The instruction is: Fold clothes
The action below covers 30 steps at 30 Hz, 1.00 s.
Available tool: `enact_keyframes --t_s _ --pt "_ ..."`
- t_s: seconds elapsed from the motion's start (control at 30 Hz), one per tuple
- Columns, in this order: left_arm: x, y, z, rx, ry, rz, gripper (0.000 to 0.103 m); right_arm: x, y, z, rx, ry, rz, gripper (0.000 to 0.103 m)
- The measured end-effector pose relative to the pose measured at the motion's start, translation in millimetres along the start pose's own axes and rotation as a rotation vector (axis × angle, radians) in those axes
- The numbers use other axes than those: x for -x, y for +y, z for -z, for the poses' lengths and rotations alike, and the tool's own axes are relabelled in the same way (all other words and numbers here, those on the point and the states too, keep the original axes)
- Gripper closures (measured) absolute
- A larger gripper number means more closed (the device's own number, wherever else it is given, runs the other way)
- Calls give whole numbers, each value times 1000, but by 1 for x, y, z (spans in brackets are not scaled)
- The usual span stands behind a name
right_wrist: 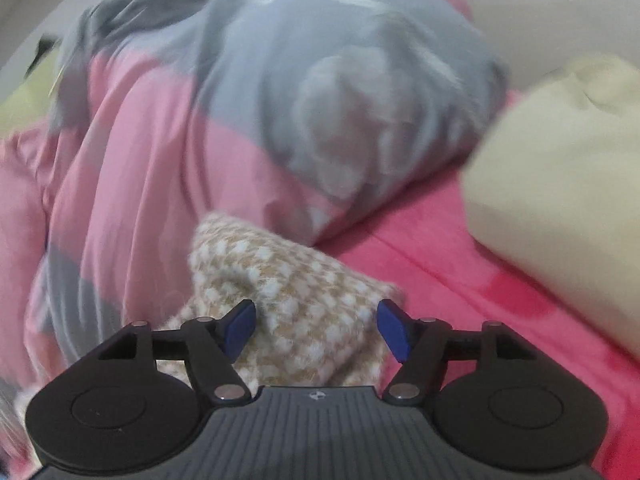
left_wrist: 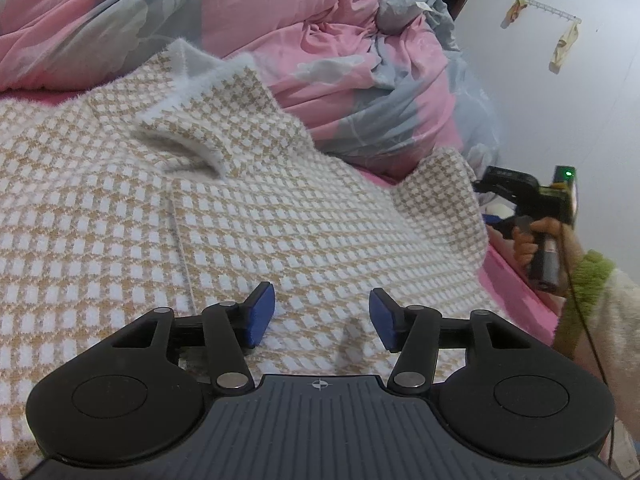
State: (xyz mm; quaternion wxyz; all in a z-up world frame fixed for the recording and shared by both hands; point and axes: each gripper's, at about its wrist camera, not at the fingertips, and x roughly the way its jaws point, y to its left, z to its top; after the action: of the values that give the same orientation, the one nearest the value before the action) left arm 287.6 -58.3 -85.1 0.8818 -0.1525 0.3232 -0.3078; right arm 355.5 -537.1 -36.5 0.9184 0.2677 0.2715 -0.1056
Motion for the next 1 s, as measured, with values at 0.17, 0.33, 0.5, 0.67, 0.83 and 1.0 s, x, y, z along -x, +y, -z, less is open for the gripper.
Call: enact_keyframes --t_s 0.17,0.33,0.5,0.67,0.83,1.0 --pt "0 1 0 2 -1 4 49 -5 12 5 95 -43 46 42" --pt "1 2 0 12 -2 14 49 5 14 -7 119 -55 86 84" --pt "0 4 0 27 -5 28 47 80 -15 -34 -25 -138 -34 86" --pt "-1 5 2 37 -7 45 45 166 -76 -55 -321 -178 -169 86" --pt "-2 7 3 51 -10 63 44 173 -150 -64 -656 -131 -124 72" --pt "-2 9 2 61 -12 75 43 169 -220 -58 -845 -277 32 63"
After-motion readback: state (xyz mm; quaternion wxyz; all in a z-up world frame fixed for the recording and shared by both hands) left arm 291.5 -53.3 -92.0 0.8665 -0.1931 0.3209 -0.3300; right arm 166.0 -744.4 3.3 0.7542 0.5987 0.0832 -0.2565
